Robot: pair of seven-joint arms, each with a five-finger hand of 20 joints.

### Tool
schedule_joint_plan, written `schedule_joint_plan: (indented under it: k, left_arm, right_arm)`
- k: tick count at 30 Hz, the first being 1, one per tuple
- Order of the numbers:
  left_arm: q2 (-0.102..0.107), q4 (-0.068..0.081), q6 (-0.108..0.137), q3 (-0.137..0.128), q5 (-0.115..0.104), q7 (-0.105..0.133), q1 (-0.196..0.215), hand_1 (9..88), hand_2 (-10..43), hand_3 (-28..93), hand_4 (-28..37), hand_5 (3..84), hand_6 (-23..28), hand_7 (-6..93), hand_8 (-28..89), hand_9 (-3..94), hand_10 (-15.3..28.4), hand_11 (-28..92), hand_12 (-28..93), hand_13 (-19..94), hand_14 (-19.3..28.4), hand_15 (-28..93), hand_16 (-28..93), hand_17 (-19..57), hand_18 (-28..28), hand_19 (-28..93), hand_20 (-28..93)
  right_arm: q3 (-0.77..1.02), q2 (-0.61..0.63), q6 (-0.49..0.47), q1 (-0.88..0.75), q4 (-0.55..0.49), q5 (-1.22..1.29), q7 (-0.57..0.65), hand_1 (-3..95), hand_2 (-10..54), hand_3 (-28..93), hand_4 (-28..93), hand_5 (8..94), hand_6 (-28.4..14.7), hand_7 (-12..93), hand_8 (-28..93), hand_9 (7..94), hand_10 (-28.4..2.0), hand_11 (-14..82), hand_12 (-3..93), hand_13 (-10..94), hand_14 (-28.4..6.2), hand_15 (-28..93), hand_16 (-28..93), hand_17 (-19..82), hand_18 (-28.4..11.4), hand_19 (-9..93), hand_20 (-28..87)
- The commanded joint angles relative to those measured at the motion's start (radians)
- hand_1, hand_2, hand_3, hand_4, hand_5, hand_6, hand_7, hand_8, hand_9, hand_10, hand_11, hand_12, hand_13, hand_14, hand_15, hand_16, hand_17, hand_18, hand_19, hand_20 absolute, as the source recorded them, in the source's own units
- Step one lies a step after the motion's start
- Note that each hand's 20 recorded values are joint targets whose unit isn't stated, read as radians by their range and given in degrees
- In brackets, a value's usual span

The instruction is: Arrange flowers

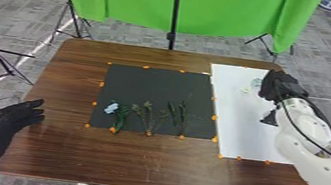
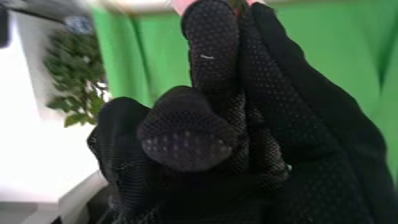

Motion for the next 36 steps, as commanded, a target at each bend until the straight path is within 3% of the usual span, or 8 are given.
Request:
schedule_joint_plan:
  k: [1,10,15,24,36]
  left_arm:
    - [-0.001,0.000,0.001,0.006,0.001,0.001,0.011,27.5,12.6,65,-26.0,49.1,2.7,12.3,-7,45.7,14.6,20,10,40,18.8,24,-3,12.9,14.5,19,22]
    - [0.005,0.021,-0.014,0.053,0.009,0.005,-0.037,27.3,12.7,64,-26.3,49.1,2.8,12.4,-7,45.8,14.6,20,11,40,18.8,24,-3,12.9,14.5,19,22]
    - [0.006,0.027,-0.016,0.058,0.010,0.008,-0.044,27.1,12.7,64,-26.4,49.0,2.9,12.3,-7,45.8,14.7,20,10,40,18.8,24,-3,12.9,14.5,19,22]
    - [0.014,0.041,-0.021,0.077,0.005,0.015,-0.067,26.9,12.6,65,-26.5,48.5,3.2,12.0,-7,45.8,14.6,20,10,40,18.8,24,-3,12.9,14.5,19,22]
    - [0.032,0.060,-0.046,0.102,0.008,0.006,-0.103,26.6,12.6,65,-26.8,48.1,4.0,11.9,-6,45.6,14.7,20,11,40,18.9,24,-3,12.8,14.5,19,22]
  right_arm:
    - [-0.177,-0.204,0.076,0.352,-0.032,0.009,-0.148,63.5,-9.5,57,-16,79.7,-1.2,25,10,91.4,-8.4,12.1,46.7,90,-1.8,61,37,63,-13.4,93,55]
    - [-0.413,-0.516,0.006,0.481,0.125,0.014,-0.273,63.1,-9.5,58,-17,79.6,-0.7,26,10,91.6,-8.2,12.1,47.0,89,-1.7,61,38,63,-13.5,93,56]
    - [-0.473,-0.617,-0.019,0.492,0.212,-0.006,-0.296,62.6,-9.5,58,-17,79.2,-0.3,27,9,91.6,-8.1,12.0,46.9,89,-1.6,61,38,63,-13.6,93,56]
    - [-0.550,-0.691,-0.068,0.474,0.288,-0.043,-0.288,61.5,-9.5,59,-18,78.3,0.3,28,8,91.1,-7.6,12.0,47.3,89,-1.6,62,38,62,-13.5,93,57]
    - [-0.593,-0.725,-0.041,0.475,0.350,-0.072,-0.266,59.4,-9.5,60,-17,76.3,0.6,30,7,89.9,-7.5,12.4,48.2,87,-1.9,63,38,60,-13.7,93,57]
